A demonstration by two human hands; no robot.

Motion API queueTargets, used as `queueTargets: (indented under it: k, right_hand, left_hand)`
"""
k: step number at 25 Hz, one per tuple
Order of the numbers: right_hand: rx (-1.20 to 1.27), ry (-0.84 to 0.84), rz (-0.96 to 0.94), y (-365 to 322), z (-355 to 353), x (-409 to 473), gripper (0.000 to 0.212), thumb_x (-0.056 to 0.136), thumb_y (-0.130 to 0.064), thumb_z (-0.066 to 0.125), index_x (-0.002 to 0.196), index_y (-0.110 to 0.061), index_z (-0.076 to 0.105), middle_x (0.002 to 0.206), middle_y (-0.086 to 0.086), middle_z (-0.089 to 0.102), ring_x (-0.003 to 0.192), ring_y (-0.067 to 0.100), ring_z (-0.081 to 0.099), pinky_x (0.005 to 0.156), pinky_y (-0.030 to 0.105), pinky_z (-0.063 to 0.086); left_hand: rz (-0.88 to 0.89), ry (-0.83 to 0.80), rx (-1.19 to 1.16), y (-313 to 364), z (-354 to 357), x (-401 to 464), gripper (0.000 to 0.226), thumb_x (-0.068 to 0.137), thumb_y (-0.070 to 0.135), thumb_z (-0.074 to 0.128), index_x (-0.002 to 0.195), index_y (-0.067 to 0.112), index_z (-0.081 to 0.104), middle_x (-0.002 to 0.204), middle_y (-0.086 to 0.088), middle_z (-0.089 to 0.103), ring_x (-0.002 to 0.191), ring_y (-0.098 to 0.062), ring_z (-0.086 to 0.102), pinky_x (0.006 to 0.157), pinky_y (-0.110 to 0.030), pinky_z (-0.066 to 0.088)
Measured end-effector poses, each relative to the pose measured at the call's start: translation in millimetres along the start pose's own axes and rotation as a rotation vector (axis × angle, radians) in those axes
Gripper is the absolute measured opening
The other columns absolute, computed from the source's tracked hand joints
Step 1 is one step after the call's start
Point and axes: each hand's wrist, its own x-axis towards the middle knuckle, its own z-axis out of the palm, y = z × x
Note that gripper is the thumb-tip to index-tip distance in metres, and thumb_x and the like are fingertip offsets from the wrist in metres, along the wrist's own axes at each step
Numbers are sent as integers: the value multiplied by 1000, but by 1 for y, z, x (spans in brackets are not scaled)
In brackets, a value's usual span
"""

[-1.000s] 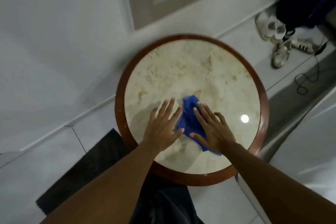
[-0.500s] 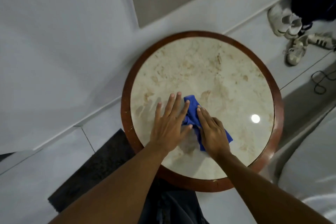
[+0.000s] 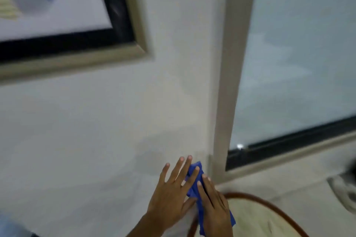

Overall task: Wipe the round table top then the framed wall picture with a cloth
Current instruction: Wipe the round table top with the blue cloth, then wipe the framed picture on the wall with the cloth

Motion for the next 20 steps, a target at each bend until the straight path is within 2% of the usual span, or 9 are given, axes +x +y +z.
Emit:
queueTargets:
  k: [2,4,5,6,8,12,14,17,20]
  right_hand:
    - [44,71,-81,-36,-18,76,109,57,-8,93,147,-19,32,164,-10,14,140,16,35,107,20,28]
    - [86,271,-178,-71,-32,147,77,77,-7,79,143,-9,39,160,-2,26,133,26,44,104,27,33]
    - [79,357,-221,-91,-39,182,52,93,-14,62,140,-3,43,155,5,34,133,28,45,100,32,39]
    - [88,419,-237,-111,-47,219,42,103,-21,44,139,2,46,151,11,39,134,29,44,96,37,42]
    - [130,546,-251,-146,-61,287,46,106,-24,32,139,6,45,149,15,41,136,27,42,95,35,42]
    - [82,632,-239,-204,-85,394,53,97,-13,42,147,0,31,155,14,32,141,28,38,100,35,42]
    - [-81,582,-215,-218,-81,415,57,101,-30,36,151,-4,27,159,13,25,145,30,32,107,41,40]
    - [-192,550,-187,-217,-56,422,77,100,-57,28,156,-6,15,165,10,12,151,28,15,118,37,18]
    - [-251,592,-169,-215,-48,427,85,96,-66,27,157,-9,10,165,10,10,151,28,12,118,39,15]
  left_hand:
    - [-36,121,65,-50,-68,27,77,97,67,30,158,23,12,164,-8,26,150,-28,16,111,-53,20]
    - [-46,256,128,-98,-131,56,77,97,67,31,159,24,11,166,-9,18,153,-27,9,115,-52,16]
    - [-66,309,155,-124,-164,68,78,97,66,32,159,24,11,167,-9,12,154,-27,6,117,-52,13]
    - [-88,367,186,-150,-197,81,78,97,66,32,159,24,12,168,-10,8,154,-27,4,119,-52,11]
    - [-126,501,276,-198,-252,107,78,97,67,29,159,22,14,168,-12,7,154,-28,6,122,-51,9]
    - [-299,650,401,-284,-340,144,79,96,68,28,159,22,13,168,-12,5,155,-29,2,122,-54,10]
    - [-357,656,442,-312,-358,152,81,95,68,28,159,21,11,168,-14,3,154,-30,-2,122,-54,7]
    - [-319,691,501,-338,-351,155,83,93,69,30,159,21,13,168,-14,6,154,-32,2,123,-56,7]
    - [-281,731,512,-341,-349,159,86,91,72,30,159,22,15,169,-12,6,154,-33,4,123,-55,4]
